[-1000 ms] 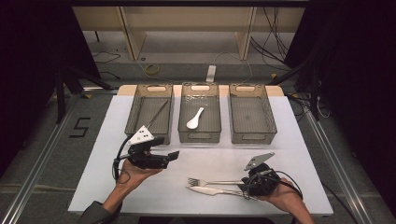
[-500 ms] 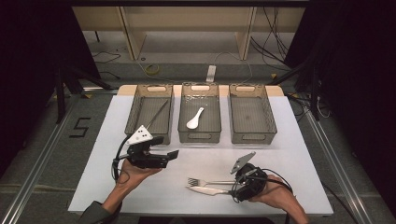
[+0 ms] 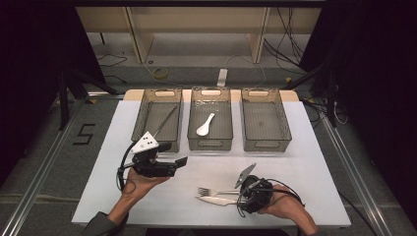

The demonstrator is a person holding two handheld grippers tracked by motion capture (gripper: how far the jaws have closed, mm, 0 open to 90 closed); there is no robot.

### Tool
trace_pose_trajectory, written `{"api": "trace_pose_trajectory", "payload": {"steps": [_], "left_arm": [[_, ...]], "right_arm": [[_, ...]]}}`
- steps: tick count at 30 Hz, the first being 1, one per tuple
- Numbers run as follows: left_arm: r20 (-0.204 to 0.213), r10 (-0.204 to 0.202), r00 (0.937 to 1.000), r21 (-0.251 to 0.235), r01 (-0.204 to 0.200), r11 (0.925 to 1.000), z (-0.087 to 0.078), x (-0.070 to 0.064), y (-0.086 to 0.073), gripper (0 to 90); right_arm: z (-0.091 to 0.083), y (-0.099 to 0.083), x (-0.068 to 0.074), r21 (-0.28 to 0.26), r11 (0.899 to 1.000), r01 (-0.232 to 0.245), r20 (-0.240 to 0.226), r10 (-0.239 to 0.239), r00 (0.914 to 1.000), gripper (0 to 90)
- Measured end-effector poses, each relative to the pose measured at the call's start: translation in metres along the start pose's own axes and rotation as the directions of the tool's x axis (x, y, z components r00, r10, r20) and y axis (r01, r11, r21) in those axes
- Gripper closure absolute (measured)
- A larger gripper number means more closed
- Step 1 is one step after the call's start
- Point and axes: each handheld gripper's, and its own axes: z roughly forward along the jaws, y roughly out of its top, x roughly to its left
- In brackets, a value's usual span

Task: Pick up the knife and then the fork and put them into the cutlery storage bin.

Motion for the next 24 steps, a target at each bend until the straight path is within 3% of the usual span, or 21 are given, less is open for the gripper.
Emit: {"api": "trace_pose_trajectory", "payload": {"steps": [16,24], "left_arm": [[0.006,0.003,1.0,0.001,-0.003,1.0,0.001,-0.001,0.0,17.6],[0.007,0.003,1.0,-0.001,-0.003,1.0,0.0,-0.001,0.0,17.6]], "right_arm": [[0.004,0.007,0.006,0.057,0.997,0.06,0.041,-0.063,0.9972,72.0],[0.004,0.011,0.008,0.092,0.991,0.099,0.033,-0.102,0.9942,76.1]]}}
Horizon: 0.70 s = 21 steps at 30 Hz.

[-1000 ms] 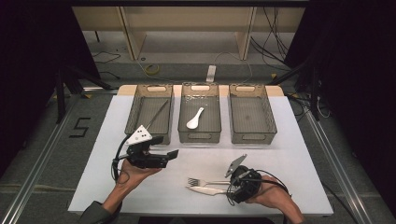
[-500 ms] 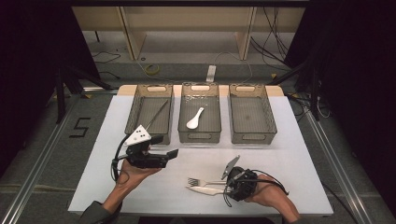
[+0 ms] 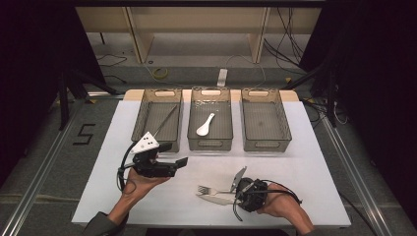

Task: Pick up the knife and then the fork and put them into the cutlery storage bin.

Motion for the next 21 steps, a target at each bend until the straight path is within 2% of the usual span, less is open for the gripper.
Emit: {"api": "trace_pose_trajectory", "payload": {"steps": [3,4,10,14,17,21], "left_arm": [[0.0,0.002,1.0,0.0,-0.002,1.0,0.0,-0.0002,0.0001,17.6],[0.0,0.004,1.0,0.0,-0.004,1.0,-0.0001,-0.0002,0.0002,17.6],[0.002,0.004,1.0,-0.001,-0.004,1.0,-0.0003,-0.0002,0.0002,17.6],[0.001,0.004,1.0,-0.001,-0.004,1.0,-0.0005,0.0,0.0004,17.6],[0.002,0.004,1.0,-0.004,-0.004,1.0,-0.001,0.0,0.0006,17.6],[0.0,0.004,1.0,-0.003,-0.004,1.0,-0.0017,0.0005,0.0006,17.7]], "right_arm": [[0.0008,0.001,0.0019,-0.008,1.0,-0.001,-0.004,0.001,1.0,79.2],[0.0006,0.001,0.0015,-0.003,1.0,0.014,-0.007,-0.014,0.9999,79.8],[0.0007,0.0012,0.0017,-0.004,1.0,0.021,-0.005,-0.021,0.9998,80.1],[0.0002,0.0016,0.002,-0.002,1.0,0.007,-0.009,-0.007,0.9999,80.3],[-0.0006,0.0006,0.0002,0.0,1.0,0.015,-0.012,-0.015,0.9998,80.5],[-0.0017,-0.0004,0.0001,-0.021,1.0,0.012,-0.028,-0.012,0.9995,80.5]]}}
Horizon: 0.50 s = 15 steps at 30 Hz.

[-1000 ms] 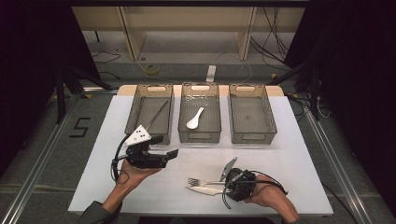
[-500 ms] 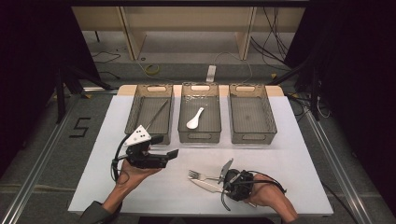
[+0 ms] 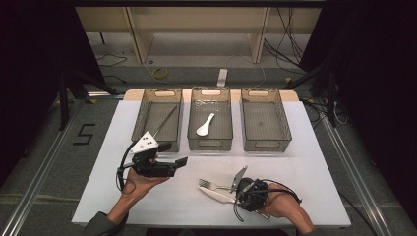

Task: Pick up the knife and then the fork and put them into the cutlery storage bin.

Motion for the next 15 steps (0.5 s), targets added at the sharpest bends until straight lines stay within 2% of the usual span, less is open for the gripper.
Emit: {"api": "trace_pose_trajectory", "payload": {"steps": [7,8,10,11,13,15], "left_arm": [[-0.004,-0.012,0.9999,-0.017,0.012,0.9998,-0.002,0.003,0.0,17.6],[-0.006,-0.012,0.9999,-0.017,0.012,0.9998,-0.003,0.003,0.0,17.7],[-0.005,-0.012,0.9999,-0.017,0.012,0.9998,-0.003,0.003,0.0,17.7],[-0.006,-0.012,0.9999,-0.017,0.012,0.9998,-0.002,0.003,0.0,17.7],[-0.006,-0.012,0.9999,-0.015,0.012,0.9998,-0.002,0.003,0.001,17.7],[-0.006,-0.013,0.9999,-0.018,0.013,0.9998,-0.003,0.003,0.0,17.7]], "right_arm": [[-0.009,-0.002,0.0,-0.053,0.998,-0.023,-0.018,0.022,0.9996,80.6],[-0.011,-0.003,-0.002,-0.065,0.998,-0.014,-0.02,0.013,0.9997,80.6],[-0.014,-0.004,-0.003,-0.088,0.996,-0.028,-0.032,0.026,0.9992,80.7],[-0.016,-0.004,-0.004,-0.096,0.994,-0.05,-0.037,0.047,0.9982,80.7],[-0.017,-0.006,-0.007,-0.112,0.992,-0.049,-0.035,0.045,0.9984,80.8],[-0.021,-0.007,-0.008,-0.124,0.989,-0.078,-0.045,0.073,0.9963,80.9]]}}
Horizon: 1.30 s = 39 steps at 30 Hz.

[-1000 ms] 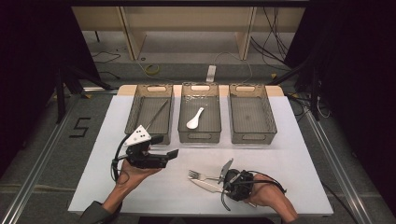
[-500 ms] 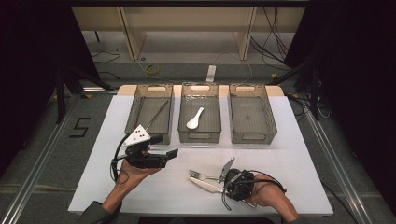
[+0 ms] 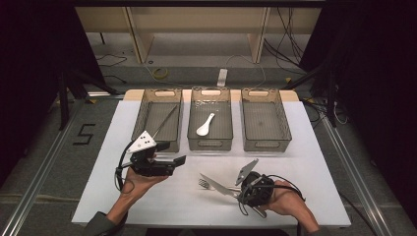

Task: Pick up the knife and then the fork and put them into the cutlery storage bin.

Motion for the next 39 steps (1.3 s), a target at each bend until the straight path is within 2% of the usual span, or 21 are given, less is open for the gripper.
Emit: {"api": "trace_pose_trajectory", "payload": {"steps": [1,2,3,4,5,11,17,22,27,31,33,34,39], "left_arm": [[0.001,-0.003,1.0,-0.001,0.003,1.0,0.0,0.0,0.0,17.7],[-0.001,-0.004,1.0,-0.002,0.004,1.0,0.0,0.0,0.0,17.7],[0.0,-0.006,1.0,-0.002,0.006,1.0,0.0,0.0,0.0,17.7],[0.0,-0.006,1.0,-0.002,0.006,1.0,0.0,0.0,0.0,17.7],[0.0,-0.006,1.0,-0.002,0.006,1.0,0.0,0.0,0.0,17.7],[0.0,-0.008,1.0,-0.003,0.008,1.0,-0.001,0.001,0.0,17.7],[0.002,-0.02,0.9998,-0.009,0.02,0.9998,-0.001,0.002,0.0,17.7],[0.003,-0.025,0.9997,-0.01,0.025,0.9996,-0.001,0.002,0.0,17.7],[0.001,-0.027,0.9996,-0.014,0.027,0.9995,-0.002,0.003,0.0,17.7],[-0.001,-0.027,0.9996,-0.019,0.027,0.9995,-0.003,0.004,0.001,17.7],[0.0,-0.023,0.9997,-0.031,0.023,0.9993,-0.005,0.004,0.001,17.7],[0.004,-0.024,0.9997,-0.042,0.024,0.9988,-0.006,0.004,0.001,17.7],[0.009,-0.025,0.9996,-0.064,0.026,0.9976,-0.01,0.005,0.001,17.7]], "right_arm": [[-0.001,-0.001,-0.002,-0.02,1.0,0.007,0.008,-0.007,0.9999,80.9],[-0.003,-0.001,-0.002,-0.025,0.999,-0.025,-0.001,0.024,0.9997,80.9],[-0.005,-0.002,-0.004,-0.031,0.999,-0.019,-0.004,0.019,0.9998,80.9],[-0.005,-0.002,-0.004,-0.047,0.998,-0.035,-0.007,0.035,0.9994,80.9],[-0.005,-0.003,-0.006,-0.049,0.999,-0.022,-0.01,0.022,0.9997,80.9],[-0.011,-0.006,-0.012,-0.085,0.994,-0.064,-0.016,0.063,0.9979,80.9],[-0.019,-0.01,-0.021,-0.134,0.985,-0.111,-0.033,0.107,0.9937,81.0],[-0.025,-0.013,-0.03,-0.174,0.976,-0.129,-0.039,0.124,0.9915,81.0],[-0.038,-0.012,-0.04,-0.222,0.962,-0.158,-0.038,0.154,0.9874,81.0],[-0.052,-0.01,-0.053,-0.277,0.941,-0.193,-0.035,0.191,0.9809,81.0],[-0.059,-0.008,-0.06,-0.296,0.93,-0.219,-0.03,0.22,0.9751,80.9],[-0.061,-0.007,-0.065,-0.31,0.927,-0.212,-0.019,0.217,0.976,80.9],[-0.074,-0.003,-0.083,-0.348,0.904,-0.248,-0.007,0.262,0.965,80.9]]}}
